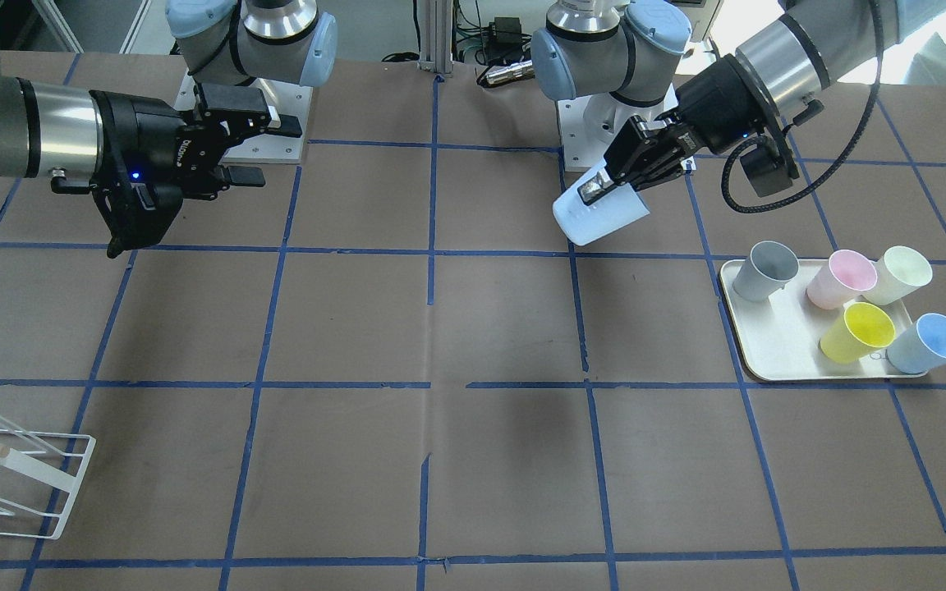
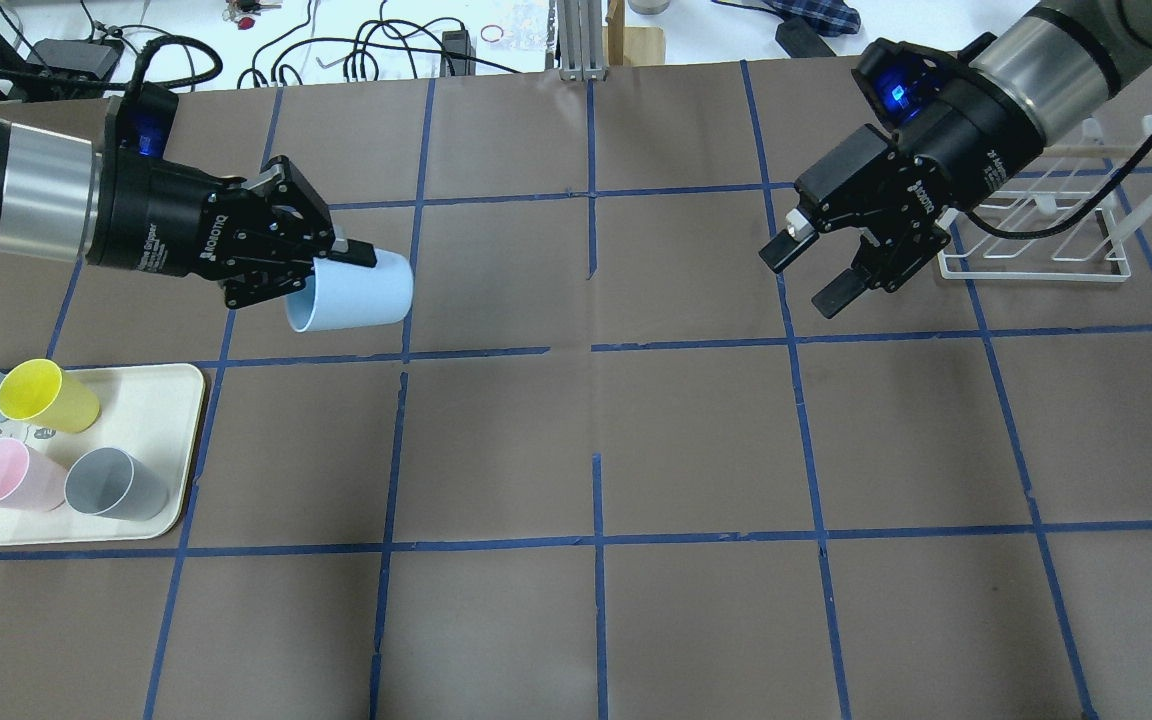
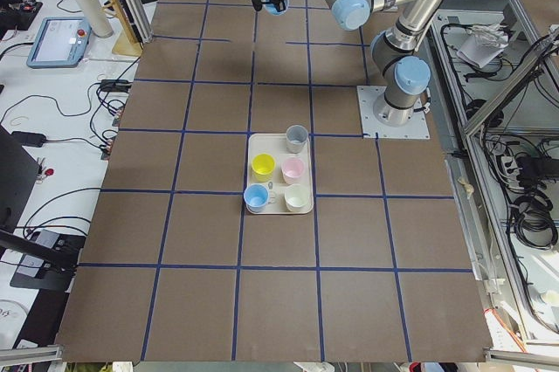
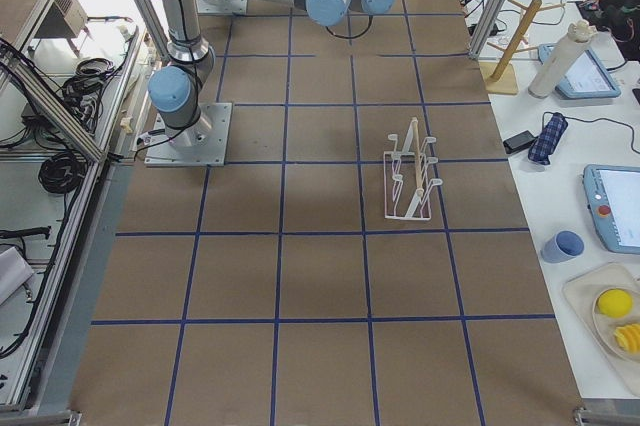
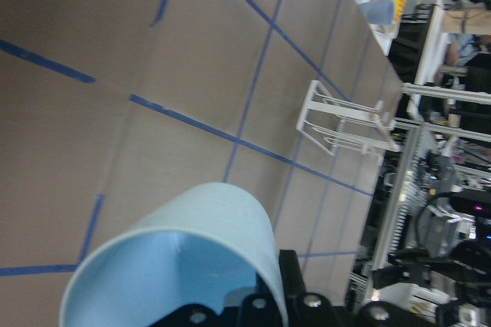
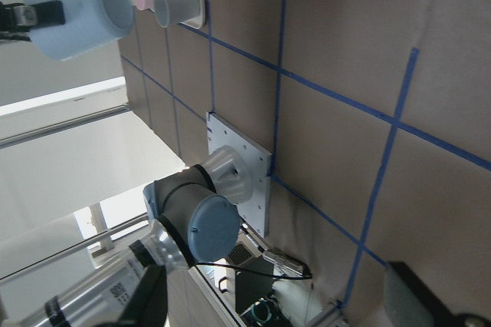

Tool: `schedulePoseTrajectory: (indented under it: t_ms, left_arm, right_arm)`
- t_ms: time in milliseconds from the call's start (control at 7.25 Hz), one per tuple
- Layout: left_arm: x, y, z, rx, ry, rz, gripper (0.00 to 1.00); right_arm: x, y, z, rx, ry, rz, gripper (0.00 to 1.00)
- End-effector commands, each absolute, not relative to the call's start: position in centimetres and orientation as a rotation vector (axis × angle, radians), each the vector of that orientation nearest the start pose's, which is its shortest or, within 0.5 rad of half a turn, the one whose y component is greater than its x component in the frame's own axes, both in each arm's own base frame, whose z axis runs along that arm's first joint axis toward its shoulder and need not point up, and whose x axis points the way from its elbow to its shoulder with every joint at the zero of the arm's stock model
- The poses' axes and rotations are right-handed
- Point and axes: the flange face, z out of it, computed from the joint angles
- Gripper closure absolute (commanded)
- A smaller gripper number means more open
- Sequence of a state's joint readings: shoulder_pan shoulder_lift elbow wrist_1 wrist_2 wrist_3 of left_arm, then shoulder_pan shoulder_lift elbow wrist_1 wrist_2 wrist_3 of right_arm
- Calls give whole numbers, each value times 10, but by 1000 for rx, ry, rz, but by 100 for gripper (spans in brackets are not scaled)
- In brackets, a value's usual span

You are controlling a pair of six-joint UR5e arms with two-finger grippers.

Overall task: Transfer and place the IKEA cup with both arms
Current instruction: 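Carry the cup with the left gripper down onto the white tray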

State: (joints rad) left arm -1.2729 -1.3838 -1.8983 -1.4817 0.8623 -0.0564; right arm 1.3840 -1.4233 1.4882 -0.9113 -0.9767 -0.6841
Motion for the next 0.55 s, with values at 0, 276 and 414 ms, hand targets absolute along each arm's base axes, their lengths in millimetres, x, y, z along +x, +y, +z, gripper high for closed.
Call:
schedulePoseTrajectory:
  t_ms: [0, 276, 414]
  left_arm:
    - [-11, -447, 427, 314, -2742, 46, 100]
    - [56, -460, 394, 34, -3085, -45, 100]
    - [75, -473, 377, -38, -3197, -107, 100]
  right_arm:
    - [124, -506, 430, -444, 2565, 502, 0]
    - [142, -513, 430, -473, 2849, 459, 0]
    - [152, -519, 437, -413, 2951, 373, 0]
